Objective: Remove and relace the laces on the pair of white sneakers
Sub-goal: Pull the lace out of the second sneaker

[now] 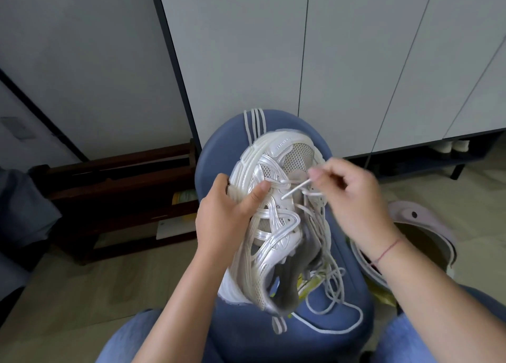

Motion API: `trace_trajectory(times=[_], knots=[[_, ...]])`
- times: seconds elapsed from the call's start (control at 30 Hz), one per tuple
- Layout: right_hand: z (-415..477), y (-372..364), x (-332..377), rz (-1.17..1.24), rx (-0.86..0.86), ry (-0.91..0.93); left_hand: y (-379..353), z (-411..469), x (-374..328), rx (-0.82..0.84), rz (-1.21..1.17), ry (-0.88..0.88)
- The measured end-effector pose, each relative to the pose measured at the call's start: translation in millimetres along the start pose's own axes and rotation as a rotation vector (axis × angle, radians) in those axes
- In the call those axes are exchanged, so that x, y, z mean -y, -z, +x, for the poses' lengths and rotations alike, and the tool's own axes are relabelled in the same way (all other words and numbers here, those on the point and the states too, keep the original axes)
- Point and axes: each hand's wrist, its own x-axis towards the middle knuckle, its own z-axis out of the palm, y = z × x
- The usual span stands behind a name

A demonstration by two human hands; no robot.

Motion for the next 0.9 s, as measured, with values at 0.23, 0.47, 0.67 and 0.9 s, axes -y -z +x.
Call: trace_trajectory(times=[0.23,0.47,0.67,0.9], knots=[[5,5,-13,-0.105,0.120,-0.133,1,0,0,0.004,0.001,0.013],[-6,-13,-5,-0.484,0.131,0.222,-2,-2,-4,0.005,0.078,-0.024],[2,0,-4,-0.095,-0.047,0.082,0,0,-3,0.001,-0.015,-0.012],[5,10,-14,0.018,0.025,-0.181,0,-1,-3,0.003,0.021,-0.012]])
